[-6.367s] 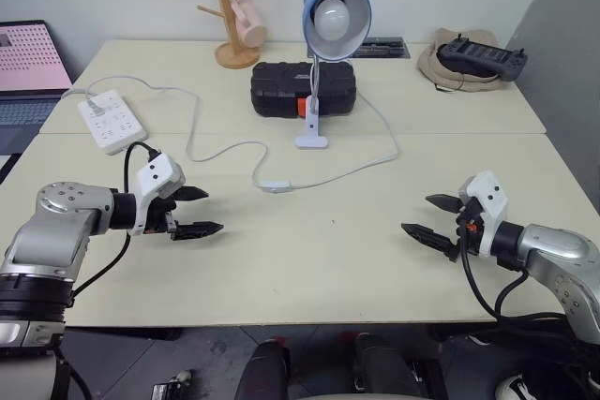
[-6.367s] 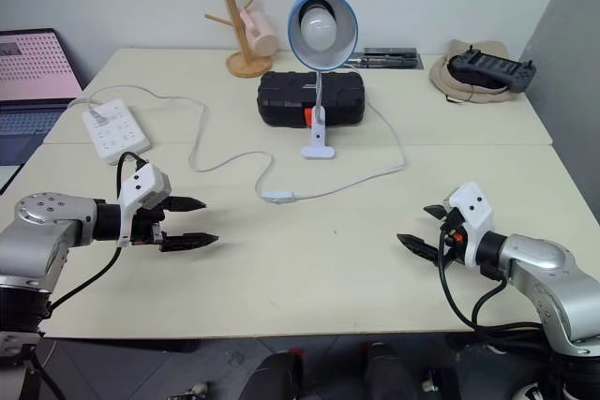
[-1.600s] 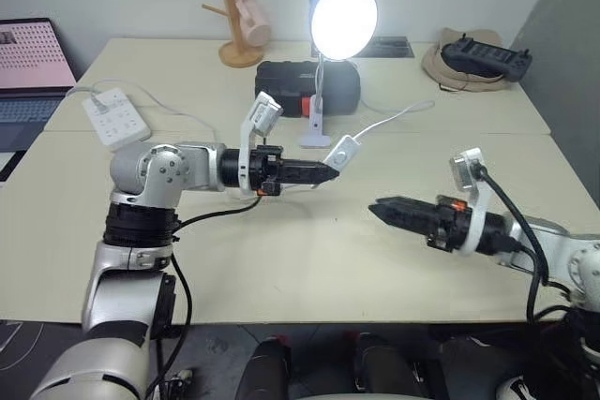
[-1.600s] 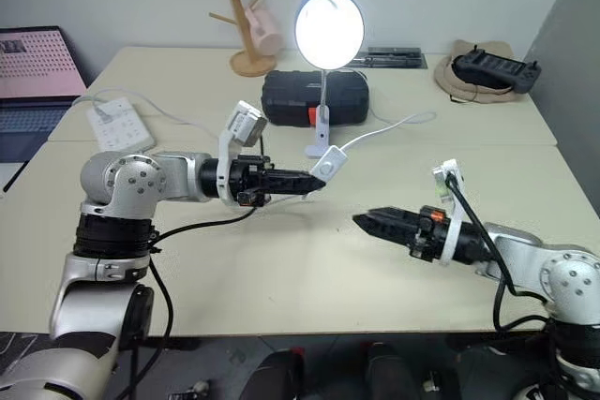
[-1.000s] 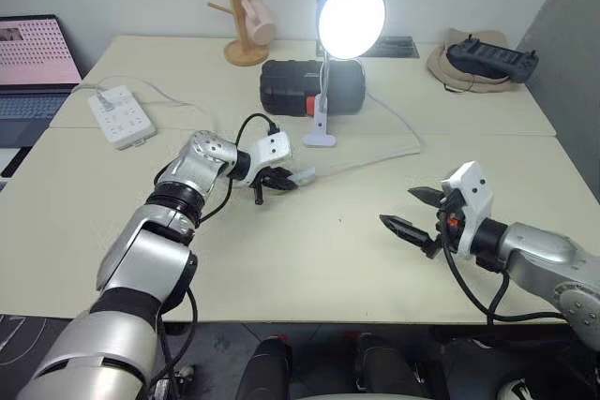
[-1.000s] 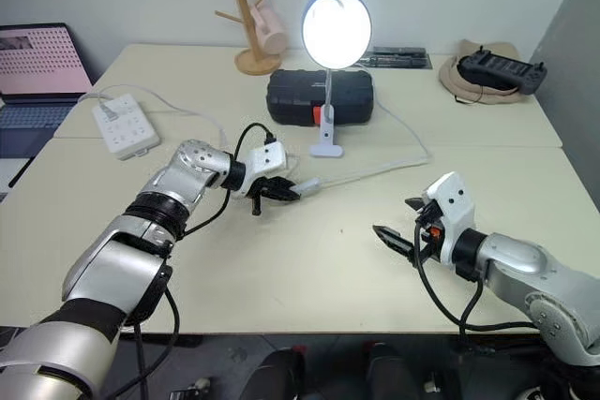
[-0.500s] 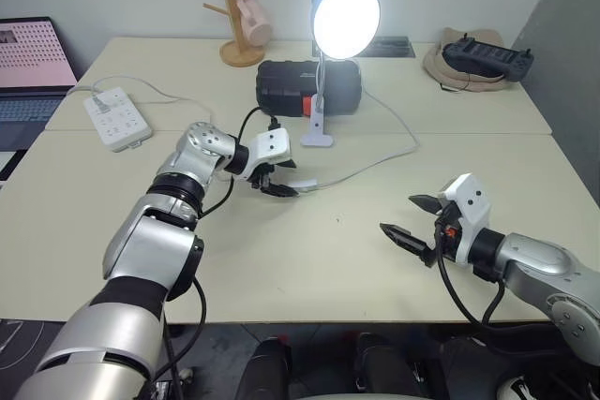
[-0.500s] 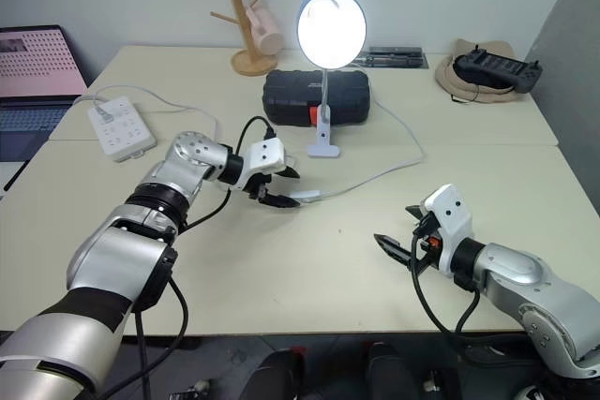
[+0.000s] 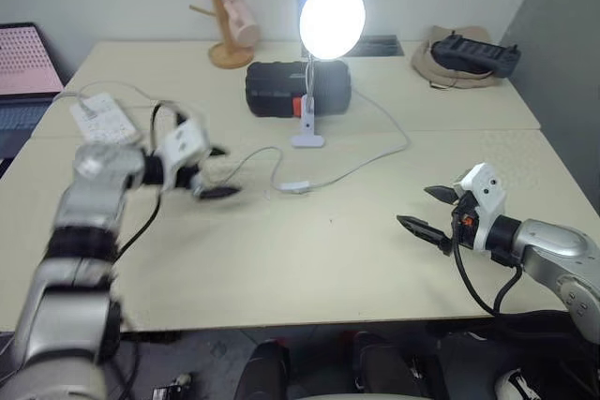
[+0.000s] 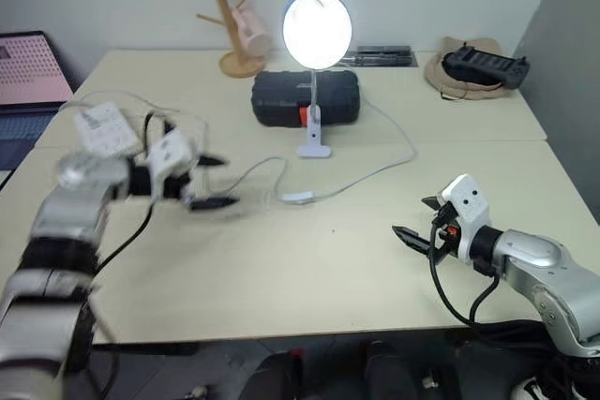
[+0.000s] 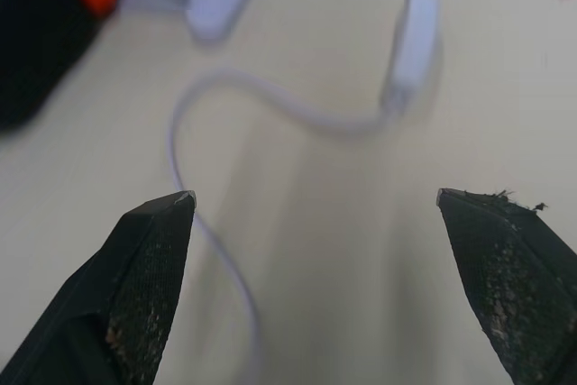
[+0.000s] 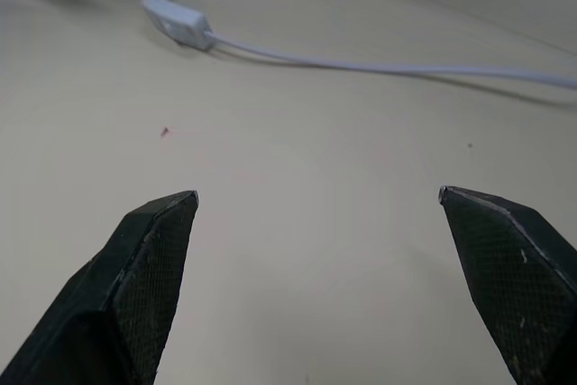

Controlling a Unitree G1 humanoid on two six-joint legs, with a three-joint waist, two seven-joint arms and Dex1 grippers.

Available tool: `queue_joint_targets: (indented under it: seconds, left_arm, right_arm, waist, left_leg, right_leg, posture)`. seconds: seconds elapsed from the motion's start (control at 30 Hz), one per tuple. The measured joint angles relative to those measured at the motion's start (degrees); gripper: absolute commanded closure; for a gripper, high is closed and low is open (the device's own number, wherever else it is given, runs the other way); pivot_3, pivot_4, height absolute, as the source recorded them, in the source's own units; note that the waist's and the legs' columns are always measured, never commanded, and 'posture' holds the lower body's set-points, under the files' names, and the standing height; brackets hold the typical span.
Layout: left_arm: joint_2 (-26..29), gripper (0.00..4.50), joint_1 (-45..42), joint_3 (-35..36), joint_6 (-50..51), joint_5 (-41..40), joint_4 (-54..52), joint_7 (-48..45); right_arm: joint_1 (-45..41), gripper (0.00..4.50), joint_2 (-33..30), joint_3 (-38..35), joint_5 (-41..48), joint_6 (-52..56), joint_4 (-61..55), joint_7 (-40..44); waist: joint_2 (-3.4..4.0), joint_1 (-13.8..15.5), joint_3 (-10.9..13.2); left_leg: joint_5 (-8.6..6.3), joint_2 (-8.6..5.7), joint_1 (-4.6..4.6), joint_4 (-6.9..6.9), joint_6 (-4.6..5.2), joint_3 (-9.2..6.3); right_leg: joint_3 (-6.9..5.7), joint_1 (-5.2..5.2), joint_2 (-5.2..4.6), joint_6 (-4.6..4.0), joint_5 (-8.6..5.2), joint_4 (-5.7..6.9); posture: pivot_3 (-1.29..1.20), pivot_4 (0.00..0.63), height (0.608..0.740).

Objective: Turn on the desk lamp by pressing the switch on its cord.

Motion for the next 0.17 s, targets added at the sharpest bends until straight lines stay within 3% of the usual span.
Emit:
queue_joint_targets:
  seconds: [0.17]
  left_arm:
    - [2.2, 0.03, 9.1, 5.7, 8.0, -3.6, -12.1, 4.0]
  right_arm:
    - [-0.3, 0.0, 0.4, -0.4, -2.0, -1.8, 1.8, 1.4]
  waist:
    - [0.0, 2.0, 0.0]
  left_leg:
    - [0.0, -0.05, 0.04, 0.13, 0.0, 0.06]
  right_leg:
    - [-0.07, 0.2, -0.03, 0.05, 0.02, -0.08]
  posture:
    - [0.0, 0.15, 0.74]
